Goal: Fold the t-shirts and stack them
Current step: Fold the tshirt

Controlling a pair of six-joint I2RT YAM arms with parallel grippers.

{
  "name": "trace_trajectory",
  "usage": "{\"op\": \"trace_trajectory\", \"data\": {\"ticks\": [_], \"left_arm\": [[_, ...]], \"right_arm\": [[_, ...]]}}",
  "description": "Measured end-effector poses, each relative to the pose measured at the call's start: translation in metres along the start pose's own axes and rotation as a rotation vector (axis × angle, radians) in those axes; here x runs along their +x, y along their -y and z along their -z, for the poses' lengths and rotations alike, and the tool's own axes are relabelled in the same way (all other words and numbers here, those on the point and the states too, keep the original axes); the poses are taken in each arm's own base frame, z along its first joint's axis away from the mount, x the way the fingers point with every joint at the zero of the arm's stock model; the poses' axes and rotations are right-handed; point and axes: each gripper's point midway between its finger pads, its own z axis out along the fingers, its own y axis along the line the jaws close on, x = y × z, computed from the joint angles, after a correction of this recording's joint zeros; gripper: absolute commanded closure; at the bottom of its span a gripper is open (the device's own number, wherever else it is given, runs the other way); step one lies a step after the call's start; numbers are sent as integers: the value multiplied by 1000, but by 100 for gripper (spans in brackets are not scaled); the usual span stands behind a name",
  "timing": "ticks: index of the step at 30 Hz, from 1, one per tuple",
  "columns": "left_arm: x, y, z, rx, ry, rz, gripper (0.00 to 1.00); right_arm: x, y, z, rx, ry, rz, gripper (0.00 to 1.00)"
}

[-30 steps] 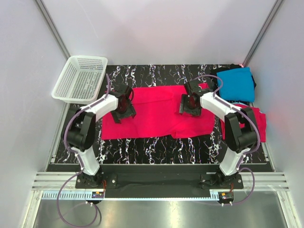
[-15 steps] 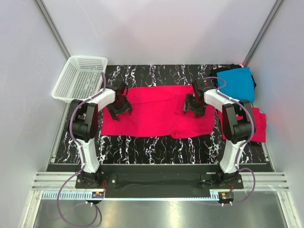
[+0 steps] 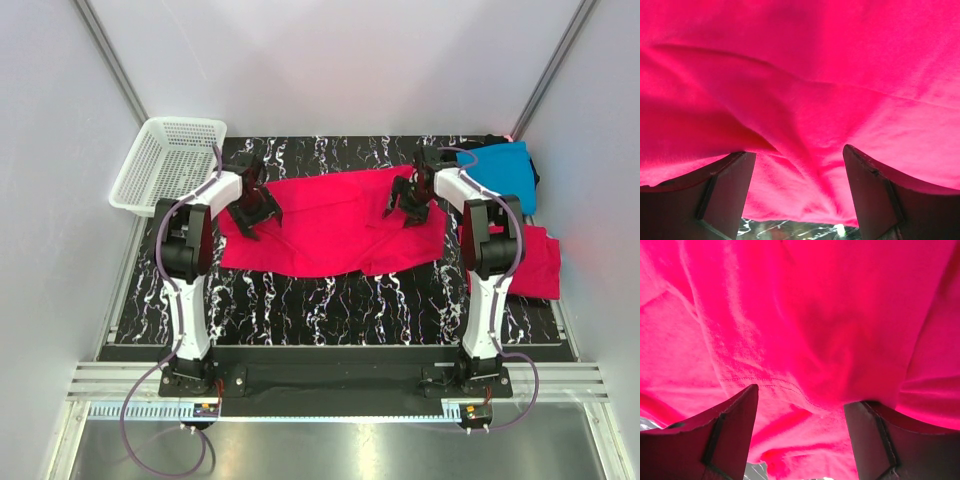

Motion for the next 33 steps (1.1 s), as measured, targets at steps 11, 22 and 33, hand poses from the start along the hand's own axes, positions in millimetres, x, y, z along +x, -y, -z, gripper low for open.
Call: {"op": "trace_trajectory", "data": {"ticks": [11, 22, 33], "left_arm": [[-32, 16, -4, 65, -29, 55, 22], [15, -43, 17, -14, 25, 59, 22], [61, -65, 62, -5, 108, -8, 23]], "right_arm": [[-47, -5, -13, -23, 25, 20, 27], [-28, -4, 67, 10, 149, 67, 24], [-16, -22, 142, -64, 305, 107, 23]]}}
